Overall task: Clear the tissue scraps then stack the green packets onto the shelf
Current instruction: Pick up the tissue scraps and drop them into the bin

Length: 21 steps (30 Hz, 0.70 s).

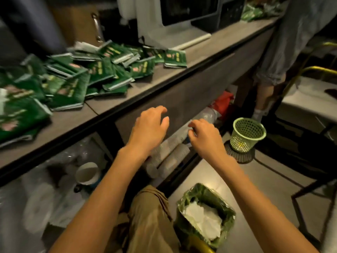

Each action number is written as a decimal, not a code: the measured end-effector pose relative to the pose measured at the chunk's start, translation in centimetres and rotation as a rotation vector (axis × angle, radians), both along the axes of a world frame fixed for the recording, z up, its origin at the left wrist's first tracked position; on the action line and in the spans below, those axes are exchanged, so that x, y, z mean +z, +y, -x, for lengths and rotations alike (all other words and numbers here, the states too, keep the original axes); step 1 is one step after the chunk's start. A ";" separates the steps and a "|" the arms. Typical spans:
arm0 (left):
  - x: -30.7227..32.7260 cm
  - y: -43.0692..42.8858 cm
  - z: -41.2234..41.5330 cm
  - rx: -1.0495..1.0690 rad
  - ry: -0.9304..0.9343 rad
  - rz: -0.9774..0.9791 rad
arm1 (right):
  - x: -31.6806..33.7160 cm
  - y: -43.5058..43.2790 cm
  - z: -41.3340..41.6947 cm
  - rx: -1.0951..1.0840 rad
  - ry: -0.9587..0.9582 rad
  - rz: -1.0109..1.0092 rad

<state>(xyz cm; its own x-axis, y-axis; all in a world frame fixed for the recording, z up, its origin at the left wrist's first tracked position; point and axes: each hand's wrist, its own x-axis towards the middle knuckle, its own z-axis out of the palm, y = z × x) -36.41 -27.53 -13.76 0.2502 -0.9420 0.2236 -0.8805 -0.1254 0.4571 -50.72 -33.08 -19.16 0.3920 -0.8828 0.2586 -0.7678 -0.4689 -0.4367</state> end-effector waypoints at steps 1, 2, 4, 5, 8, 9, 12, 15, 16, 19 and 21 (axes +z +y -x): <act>1.7 0.5 -1.0 0.019 -0.017 0.048 | 1.8 0.2 -1.2 0.030 -0.028 0.044; 3.3 1.0 -2.0 0.043 -0.040 0.088 | 3.4 0.5 -2.5 0.057 -0.044 0.077; 5.7 2.1 -4.0 0.103 -0.087 0.129 | 6.1 1.1 -5.1 0.098 -0.033 0.111; 6.7 2.7 -5.3 0.141 -0.107 0.142 | 7.3 1.4 -6.6 0.130 -0.030 0.130; 8.6 3.7 -9.0 0.217 -0.153 0.138 | 9.6 1.7 -10.3 0.226 -0.054 0.185; 9.1 3.8 -10.5 0.242 -0.162 0.133 | 10.1 1.5 -11.6 0.252 -0.051 0.200; 10.2 2.9 -14.9 0.300 -0.183 0.090 | 11.2 0.3 -15.4 0.284 -0.033 0.222; 10.6 0.8 -18.7 0.339 -0.186 0.026 | 12.1 -1.9 -19.0 0.280 -0.014 0.218; 10.6 0.0 -19.8 0.347 -0.194 0.011 | 12.5 -2.8 -20.2 0.281 -0.010 0.217; 10.8 -2.7 -23.2 0.355 -0.222 -0.019 | 13.8 -6.0 -23.8 0.278 -0.021 0.223; 11.1 -4.4 -25.4 0.366 -0.227 -0.039 | 14.3 -8.2 -26.3 0.277 -0.025 0.228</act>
<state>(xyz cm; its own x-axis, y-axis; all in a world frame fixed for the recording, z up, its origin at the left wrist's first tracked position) -11.03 -31.94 -2.63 0.5180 -0.8090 0.2776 -0.8524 -0.4614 0.2459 -24.43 -41.28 -4.84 0.5994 -0.6623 0.4495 -0.5882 -0.7453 -0.3139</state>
